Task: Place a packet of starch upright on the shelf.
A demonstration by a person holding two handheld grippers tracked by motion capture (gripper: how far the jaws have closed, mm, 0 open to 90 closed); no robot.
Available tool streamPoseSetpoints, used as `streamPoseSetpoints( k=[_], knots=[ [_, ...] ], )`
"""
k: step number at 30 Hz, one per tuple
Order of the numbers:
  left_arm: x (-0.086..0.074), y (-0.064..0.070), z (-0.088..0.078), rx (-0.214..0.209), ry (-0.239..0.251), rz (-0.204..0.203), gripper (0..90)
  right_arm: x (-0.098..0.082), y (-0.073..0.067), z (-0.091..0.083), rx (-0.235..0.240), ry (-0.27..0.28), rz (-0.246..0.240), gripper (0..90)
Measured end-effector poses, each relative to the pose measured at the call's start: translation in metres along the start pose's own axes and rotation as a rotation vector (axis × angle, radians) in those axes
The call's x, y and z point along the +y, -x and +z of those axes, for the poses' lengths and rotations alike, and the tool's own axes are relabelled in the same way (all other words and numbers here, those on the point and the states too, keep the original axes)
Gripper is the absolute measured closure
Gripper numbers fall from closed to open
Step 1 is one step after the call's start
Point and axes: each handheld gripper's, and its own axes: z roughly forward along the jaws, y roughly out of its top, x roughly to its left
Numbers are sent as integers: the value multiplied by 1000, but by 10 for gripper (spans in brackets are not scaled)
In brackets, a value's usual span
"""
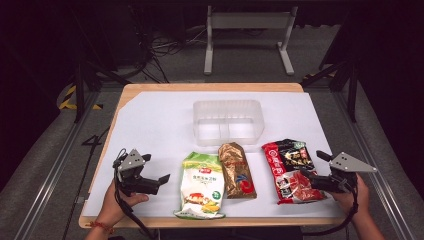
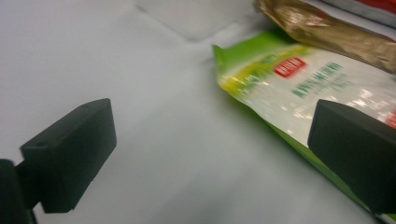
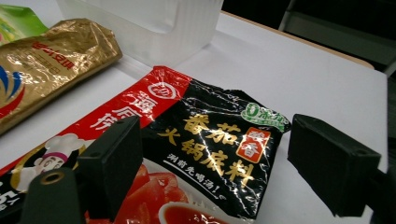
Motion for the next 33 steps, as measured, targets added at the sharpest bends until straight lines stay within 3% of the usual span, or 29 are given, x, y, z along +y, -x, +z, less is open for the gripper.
streamPoseSetpoints(
  k=[2, 3, 5, 6, 9, 13, 14, 16, 18, 22, 28, 33],
  knots=[
    [-1, -2, 1, -14, -4, -2, 29, -1, 0, 0, 0, -4, -3, 185],
    [-4, -6, -2, -56, 42, -9, 51, -1, 0, 0, -2, -4, -12, 186],
    [-4, -5, -2, -49, 44, 2, 48, -1, 1, -1, 2, 5, -7, 186],
    [-4, -4, -2, -66, 51, -11, 42, -1, 1, 0, -1, 4, -7, 186],
    [-4, -4, -2, -63, 41, -7, 45, -1, 0, 2, 5, -2, -12, 186],
    [-5, -3, -1, -100, 26, -8, 56, 0, -5, 8, 14, -22, -45, 187],
    [-5, -3, 1, -116, 23, -25, 50, 0, -6, 8, 16, -23, -48, 187],
    [-3, -2, 4, -138, 12, -35, 48, 1, -7, 7, 21, -16, -56, 187],
    [1, -2, 12, -221, -3, -59, 52, 0, -7, 8, 15, -16, -60, 187],
    [6, 0, 30, -301, -48, -88, 55, -2, -6, 10, 22, -28, -50, 187],
    [13, 6, 54, -355, -142, -55, 49, 0, -9, 10, 24, -32, -68, 187],
    [23, 14, 71, -373, -176, -39, 68, -1, -8, 10, 24, -31, -67, 185]
  ],
)
